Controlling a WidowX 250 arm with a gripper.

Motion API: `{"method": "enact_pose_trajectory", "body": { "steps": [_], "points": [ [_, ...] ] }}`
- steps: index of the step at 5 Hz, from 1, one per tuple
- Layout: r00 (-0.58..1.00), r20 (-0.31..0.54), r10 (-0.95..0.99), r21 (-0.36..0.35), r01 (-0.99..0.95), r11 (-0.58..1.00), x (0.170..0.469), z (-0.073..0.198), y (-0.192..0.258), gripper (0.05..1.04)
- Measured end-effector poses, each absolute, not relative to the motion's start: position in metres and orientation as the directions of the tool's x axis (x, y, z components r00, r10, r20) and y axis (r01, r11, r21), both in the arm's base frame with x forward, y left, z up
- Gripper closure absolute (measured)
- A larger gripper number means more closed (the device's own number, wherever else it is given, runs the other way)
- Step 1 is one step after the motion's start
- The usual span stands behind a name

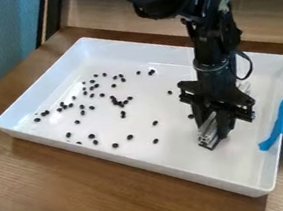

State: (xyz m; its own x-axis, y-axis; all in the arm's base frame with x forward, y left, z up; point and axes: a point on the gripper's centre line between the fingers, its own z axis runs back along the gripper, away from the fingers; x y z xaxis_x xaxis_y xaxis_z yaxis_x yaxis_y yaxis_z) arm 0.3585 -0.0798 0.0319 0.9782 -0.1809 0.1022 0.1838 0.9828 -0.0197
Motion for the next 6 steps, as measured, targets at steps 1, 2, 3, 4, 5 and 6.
{"method": "enact_pose_trajectory", "body": {
  "steps": [1, 2, 3, 4, 5, 6],
  "points": [
    [0.982, 0.097, -0.164, -0.016, 0.167, 0.986, 0.356, 0.030, -0.061, 0.694],
    [0.990, 0.090, -0.111, -0.008, 0.112, 0.994, 0.349, 0.031, -0.015, 0.694],
    [0.991, 0.087, -0.098, 0.006, 0.098, 0.995, 0.346, 0.030, 0.015, 0.694],
    [0.994, 0.087, -0.073, 0.012, 0.072, 0.997, 0.345, 0.029, 0.040, 0.694],
    [0.995, 0.092, -0.048, 0.019, 0.046, 0.999, 0.342, 0.031, 0.070, 0.694],
    [0.996, 0.088, -0.026, 0.021, 0.025, 0.999, 0.345, 0.030, 0.091, 0.694]
  ]
}}
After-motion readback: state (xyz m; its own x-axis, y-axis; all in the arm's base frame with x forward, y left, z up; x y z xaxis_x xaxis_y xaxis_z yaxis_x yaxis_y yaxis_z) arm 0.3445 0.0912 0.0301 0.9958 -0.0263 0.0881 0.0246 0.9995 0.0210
